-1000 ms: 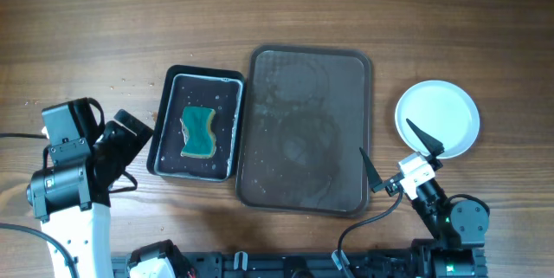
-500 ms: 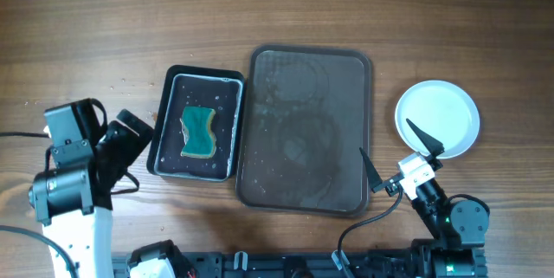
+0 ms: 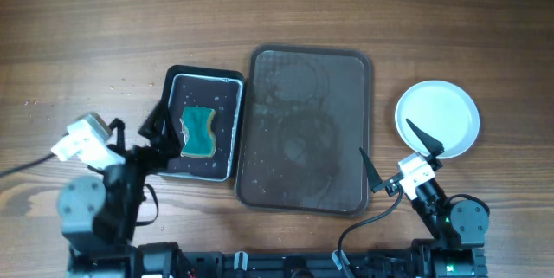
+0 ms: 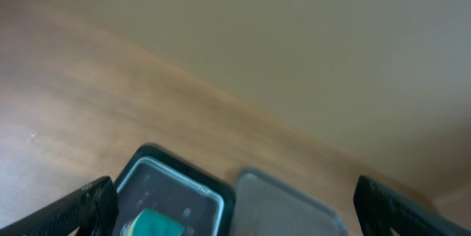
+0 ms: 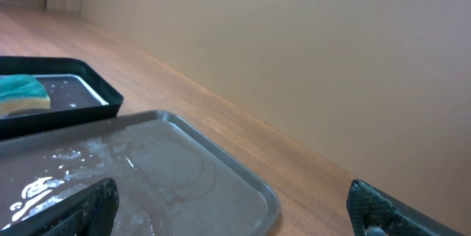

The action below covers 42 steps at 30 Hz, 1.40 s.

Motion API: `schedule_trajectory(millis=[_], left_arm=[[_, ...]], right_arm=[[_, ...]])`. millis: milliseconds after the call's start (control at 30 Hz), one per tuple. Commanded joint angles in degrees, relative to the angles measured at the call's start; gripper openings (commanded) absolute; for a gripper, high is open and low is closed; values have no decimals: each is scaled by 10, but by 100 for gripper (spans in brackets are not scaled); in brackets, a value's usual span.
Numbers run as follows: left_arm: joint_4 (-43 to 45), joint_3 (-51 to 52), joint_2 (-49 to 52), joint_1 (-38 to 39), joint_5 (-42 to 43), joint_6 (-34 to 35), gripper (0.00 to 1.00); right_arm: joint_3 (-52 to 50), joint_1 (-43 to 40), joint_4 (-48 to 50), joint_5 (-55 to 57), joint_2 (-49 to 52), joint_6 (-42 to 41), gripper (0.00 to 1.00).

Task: Clean dirty plates on tray and stack at the side

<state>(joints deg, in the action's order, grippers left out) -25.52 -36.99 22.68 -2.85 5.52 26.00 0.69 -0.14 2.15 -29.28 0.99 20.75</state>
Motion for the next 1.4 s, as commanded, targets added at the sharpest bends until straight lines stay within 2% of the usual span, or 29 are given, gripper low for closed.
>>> schedule_trajectory(millis=[0, 233, 500, 633, 1367], left_arm=[[49, 94, -86, 15, 45, -37, 100], [113, 218, -225, 26, 44, -37, 100], [164, 314, -225, 37, 34, -38, 100], [220, 367, -225, 46, 34, -38, 100], [219, 367, -223, 50, 30, -37, 100]], right_arm=[[-4, 3, 0, 2, -8, 4, 100], [-4, 3, 0, 2, -8, 4, 100], [-4, 3, 0, 2, -8, 4, 100], [-4, 3, 0, 2, -8, 4, 100], [-4, 3, 0, 2, -8, 4, 100]])
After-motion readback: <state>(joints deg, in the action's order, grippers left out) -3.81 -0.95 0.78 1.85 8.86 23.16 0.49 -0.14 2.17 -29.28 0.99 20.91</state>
